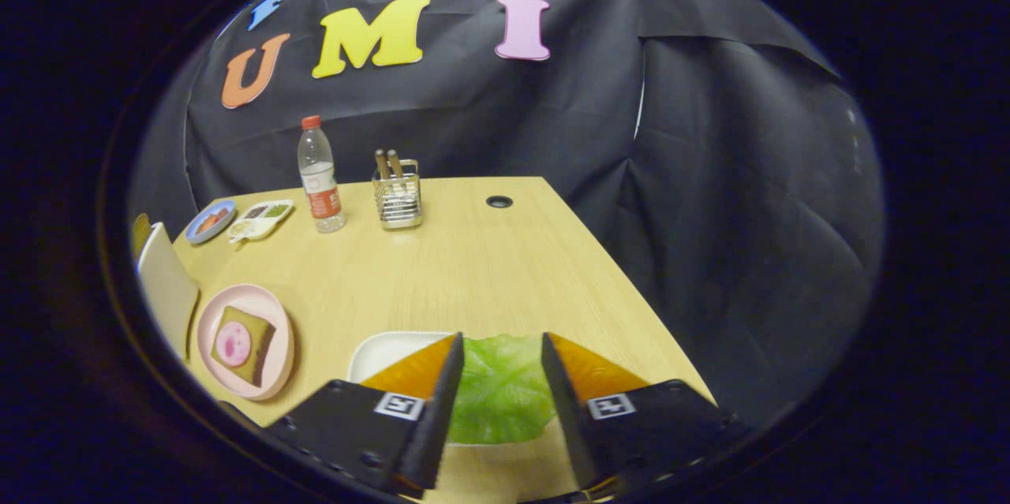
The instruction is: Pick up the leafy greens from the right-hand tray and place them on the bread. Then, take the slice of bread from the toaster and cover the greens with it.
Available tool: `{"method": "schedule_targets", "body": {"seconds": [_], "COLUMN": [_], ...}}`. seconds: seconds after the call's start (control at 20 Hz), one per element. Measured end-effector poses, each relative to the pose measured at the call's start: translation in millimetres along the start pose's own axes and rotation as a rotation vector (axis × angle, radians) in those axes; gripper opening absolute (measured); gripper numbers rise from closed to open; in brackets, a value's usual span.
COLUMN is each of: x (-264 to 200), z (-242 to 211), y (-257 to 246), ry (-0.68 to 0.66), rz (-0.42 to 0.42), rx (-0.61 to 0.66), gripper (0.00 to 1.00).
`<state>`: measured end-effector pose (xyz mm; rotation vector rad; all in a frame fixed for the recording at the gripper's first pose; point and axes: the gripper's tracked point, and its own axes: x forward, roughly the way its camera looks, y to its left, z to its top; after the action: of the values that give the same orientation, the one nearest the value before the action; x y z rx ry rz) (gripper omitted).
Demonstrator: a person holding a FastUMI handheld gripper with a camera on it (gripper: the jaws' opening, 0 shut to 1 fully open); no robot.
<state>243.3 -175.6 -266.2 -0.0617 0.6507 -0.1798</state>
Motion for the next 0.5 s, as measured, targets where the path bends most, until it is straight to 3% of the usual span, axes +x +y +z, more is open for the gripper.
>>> {"method": "schedule_targets", "body": {"seconds": [0.15, 0.25, 0.4, 0.5], "x": [16.7, 26.7, 38.9, 41.6], "z": [-19.4, -31.9, -45.3, -49.3], "y": [-9.3, -16.2, -27.2, -23.1], "ry": [0.057, 0.098, 0.136, 0.151], "rz": [-0.008, -0.022, -0.047, -0.018], "rx": [0.017, 0.047, 0.082, 0.104], "gripper": [0.86, 0.95, 0.96, 0.97]}}
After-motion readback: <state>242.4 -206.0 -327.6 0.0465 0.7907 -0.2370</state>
